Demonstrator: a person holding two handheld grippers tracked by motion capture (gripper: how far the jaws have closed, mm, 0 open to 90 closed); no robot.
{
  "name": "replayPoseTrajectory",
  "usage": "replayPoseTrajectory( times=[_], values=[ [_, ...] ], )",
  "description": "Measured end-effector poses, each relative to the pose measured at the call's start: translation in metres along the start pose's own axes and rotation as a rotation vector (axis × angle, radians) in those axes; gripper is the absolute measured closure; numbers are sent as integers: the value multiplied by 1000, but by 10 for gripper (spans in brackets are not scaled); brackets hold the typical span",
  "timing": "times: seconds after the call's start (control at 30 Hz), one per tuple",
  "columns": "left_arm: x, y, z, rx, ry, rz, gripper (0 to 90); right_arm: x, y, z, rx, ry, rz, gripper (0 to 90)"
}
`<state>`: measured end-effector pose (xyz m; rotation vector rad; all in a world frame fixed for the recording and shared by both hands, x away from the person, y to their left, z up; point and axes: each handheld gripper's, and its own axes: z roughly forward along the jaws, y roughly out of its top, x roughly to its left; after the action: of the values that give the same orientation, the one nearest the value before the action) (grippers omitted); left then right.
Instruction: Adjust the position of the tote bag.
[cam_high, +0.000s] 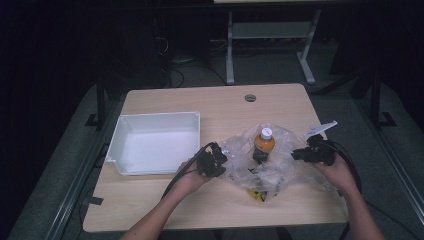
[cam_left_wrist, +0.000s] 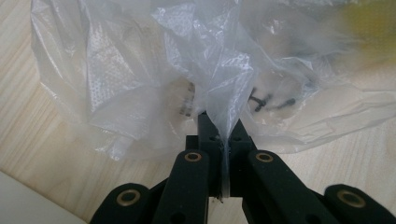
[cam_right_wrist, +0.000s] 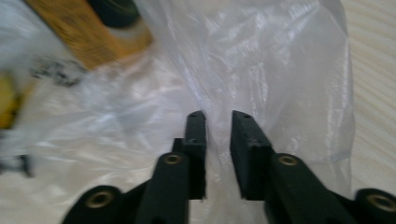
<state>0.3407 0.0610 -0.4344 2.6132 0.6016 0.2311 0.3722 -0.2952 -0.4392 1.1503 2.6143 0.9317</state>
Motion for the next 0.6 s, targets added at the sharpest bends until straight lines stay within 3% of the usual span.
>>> replayPoseTrajectory(
  times=[0.27,0.4,0.6],
  values=[
    [-2,-1,-3,-14,18,-2,887,20,2,-31,-85,18,-39,631],
    [-2,-1,-3,-22,24,-8,887,39,6,-45,-149,70,-100,607],
    [-1,-2,-4,-23,25,-10,887,71,12,-49,-177,176,-194,565]
  ],
)
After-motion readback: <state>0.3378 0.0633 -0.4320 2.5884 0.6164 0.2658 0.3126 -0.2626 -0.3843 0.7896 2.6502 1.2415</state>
